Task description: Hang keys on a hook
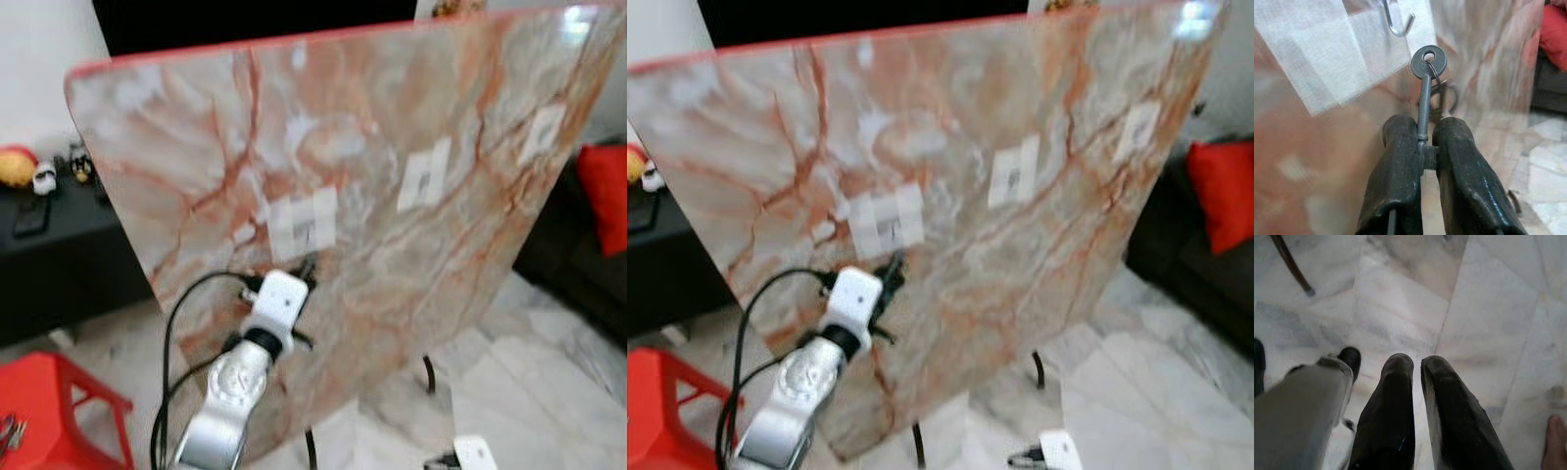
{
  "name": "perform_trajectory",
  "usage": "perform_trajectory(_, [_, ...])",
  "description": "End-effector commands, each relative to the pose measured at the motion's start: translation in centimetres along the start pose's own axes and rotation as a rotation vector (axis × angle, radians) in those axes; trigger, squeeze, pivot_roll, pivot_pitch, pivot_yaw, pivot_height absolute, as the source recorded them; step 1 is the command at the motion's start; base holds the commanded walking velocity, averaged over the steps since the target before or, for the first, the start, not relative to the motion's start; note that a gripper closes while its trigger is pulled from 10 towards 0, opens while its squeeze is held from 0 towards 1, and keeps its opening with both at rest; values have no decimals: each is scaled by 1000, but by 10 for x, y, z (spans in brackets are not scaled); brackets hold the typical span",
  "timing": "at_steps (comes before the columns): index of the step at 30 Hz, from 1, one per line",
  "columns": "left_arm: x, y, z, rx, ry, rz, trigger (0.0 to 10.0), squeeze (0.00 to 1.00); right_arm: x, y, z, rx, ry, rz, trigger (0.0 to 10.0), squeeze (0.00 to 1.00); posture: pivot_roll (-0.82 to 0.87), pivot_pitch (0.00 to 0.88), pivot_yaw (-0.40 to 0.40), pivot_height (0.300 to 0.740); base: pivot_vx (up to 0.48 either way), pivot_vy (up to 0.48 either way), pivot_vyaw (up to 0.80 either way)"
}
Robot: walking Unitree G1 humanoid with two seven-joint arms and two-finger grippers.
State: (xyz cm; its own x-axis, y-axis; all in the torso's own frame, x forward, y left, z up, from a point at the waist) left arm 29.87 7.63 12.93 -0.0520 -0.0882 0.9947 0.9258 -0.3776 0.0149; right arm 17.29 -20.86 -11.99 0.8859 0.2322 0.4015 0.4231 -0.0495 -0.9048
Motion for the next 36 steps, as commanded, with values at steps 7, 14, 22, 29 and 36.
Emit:
perform_trajectory(7, [16,-6,7,15,-5,-88,10000,0,-1,0,2,9,-10,-1,10000,0,79,0,-86,740,0,0,0])
perform_trajectory(14, [22,-9,4,-5,-6,-117,10000,0,-1,0,3,10,-14,-2,10000,0,80,0,-87,740,0,0,0])
perform_trajectory(22, [27,-4,3,-4,12,-129,10000,0,0,0,3,12,-20,-4,10000,0,78,0,-88,740,0,0,0])
perform_trajectory(29, [32,-2,2,-9,8,-147,10000,0,0,0,3,13,-21,-5,10000,0,77,0,-86,740,0,0,0])
perform_trajectory(36, [30,-2,-4,-46,4,-135,10000,0,0,0,3,12,-21,-5,10000,0,74,0,-86,740,0,0,0])
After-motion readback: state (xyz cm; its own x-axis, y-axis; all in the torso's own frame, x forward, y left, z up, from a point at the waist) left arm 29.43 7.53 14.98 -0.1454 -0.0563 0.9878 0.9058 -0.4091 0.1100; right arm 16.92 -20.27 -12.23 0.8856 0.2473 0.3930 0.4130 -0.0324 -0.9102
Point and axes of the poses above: a point about 5 cm out from each wrist's last joint towards the gripper, its own y axis pointing out of the wrist towards the gripper, its own x axis along the axis of the wrist's last joint, z = x × y, the point moved 3 cm from there along y, pointing out of the wrist towards the gripper, and after that the axes turned 7 degrees about -y, right-handed, at the moved point
